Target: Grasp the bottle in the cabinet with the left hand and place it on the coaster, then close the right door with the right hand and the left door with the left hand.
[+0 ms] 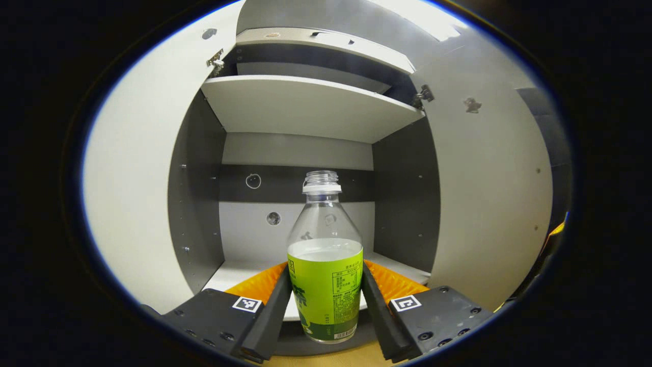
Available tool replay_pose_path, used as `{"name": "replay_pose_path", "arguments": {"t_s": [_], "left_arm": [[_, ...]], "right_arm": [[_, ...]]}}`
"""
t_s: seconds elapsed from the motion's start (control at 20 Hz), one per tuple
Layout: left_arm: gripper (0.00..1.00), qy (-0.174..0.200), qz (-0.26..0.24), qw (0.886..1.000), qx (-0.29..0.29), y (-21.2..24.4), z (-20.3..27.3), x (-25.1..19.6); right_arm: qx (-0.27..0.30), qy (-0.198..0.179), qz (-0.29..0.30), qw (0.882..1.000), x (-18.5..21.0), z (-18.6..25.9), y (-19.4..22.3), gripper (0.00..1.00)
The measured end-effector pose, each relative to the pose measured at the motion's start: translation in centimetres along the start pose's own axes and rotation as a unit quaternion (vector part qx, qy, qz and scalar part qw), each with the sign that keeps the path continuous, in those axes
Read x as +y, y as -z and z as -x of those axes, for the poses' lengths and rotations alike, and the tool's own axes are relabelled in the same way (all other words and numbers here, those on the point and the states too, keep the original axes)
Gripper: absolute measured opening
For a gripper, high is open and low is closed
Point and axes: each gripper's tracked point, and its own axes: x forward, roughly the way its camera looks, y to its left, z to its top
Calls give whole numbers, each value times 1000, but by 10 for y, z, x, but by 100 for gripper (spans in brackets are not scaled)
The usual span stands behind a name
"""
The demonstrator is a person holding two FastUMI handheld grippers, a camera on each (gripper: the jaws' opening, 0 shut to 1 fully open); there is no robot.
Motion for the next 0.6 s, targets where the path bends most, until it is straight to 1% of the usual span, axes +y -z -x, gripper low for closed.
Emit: {"name": "replay_pose_path", "arguments": {"t_s": [0.3, 0.6], "left_arm": [[77, 19, 17, 1000, 14, 20, 74, -19], [77, 50, 28, 998, 24, 47, 122, -47]], "right_arm": [[7, 35, 5, 999, 13, 44, 0, 98], [35, 82, 14, 996, 2, 76, 19, 98]]}}
